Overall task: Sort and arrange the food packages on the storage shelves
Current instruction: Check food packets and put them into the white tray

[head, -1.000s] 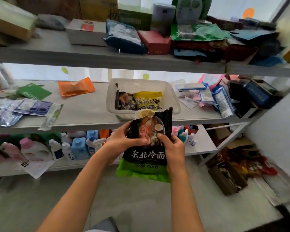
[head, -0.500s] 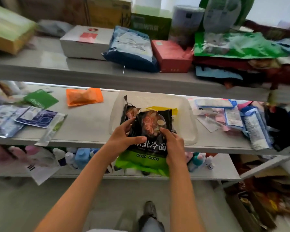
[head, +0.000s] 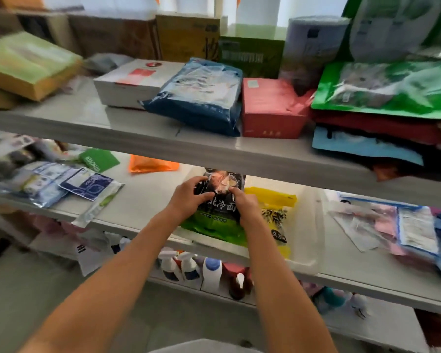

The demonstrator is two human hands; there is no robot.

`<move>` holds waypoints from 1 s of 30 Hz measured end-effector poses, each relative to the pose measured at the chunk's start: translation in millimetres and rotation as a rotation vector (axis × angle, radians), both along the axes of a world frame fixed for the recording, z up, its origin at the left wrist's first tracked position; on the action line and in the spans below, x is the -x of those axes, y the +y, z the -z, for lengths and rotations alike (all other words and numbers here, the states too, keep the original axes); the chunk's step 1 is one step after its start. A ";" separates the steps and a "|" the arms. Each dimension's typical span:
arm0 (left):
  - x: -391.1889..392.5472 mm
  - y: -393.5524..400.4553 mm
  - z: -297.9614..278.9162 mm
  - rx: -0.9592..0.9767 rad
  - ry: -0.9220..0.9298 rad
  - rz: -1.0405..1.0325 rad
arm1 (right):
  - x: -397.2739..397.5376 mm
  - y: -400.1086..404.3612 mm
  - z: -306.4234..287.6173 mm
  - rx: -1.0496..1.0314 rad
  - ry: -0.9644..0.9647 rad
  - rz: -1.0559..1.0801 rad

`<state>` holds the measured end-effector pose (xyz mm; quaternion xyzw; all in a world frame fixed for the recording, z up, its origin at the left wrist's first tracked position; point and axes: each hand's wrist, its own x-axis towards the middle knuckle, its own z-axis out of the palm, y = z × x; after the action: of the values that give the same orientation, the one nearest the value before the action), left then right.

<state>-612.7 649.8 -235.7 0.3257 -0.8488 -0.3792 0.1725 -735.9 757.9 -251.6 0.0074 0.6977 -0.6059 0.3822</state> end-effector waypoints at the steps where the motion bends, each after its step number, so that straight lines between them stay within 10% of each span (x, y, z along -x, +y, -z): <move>1: 4.4 -1.3 5.3 0.087 -0.042 -0.005 | 2.7 -3.0 3.4 -0.072 0.045 -0.057; 7: 18.9 -2.1 28.2 0.422 -0.361 0.212 | 2.8 -21.6 15.5 -0.686 0.587 -0.346; 13: 18.1 -0.4 28.0 0.556 -0.442 0.236 | -2.6 -19.7 10.2 -0.829 0.690 -0.468; 24: -81.5 0.5 -12.1 0.674 -0.157 0.328 | -89.5 6.5 -26.3 -0.765 1.166 -0.261; 30: -184.4 -33.4 -59.8 0.887 0.199 0.302 | -195.5 -31.6 -93.8 -0.398 1.399 -0.141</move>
<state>-428.3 616.4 -175.9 0.0558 -0.9459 -0.0306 0.3181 -540.4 726.3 -157.8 -0.3569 0.8745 -0.3046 -0.1233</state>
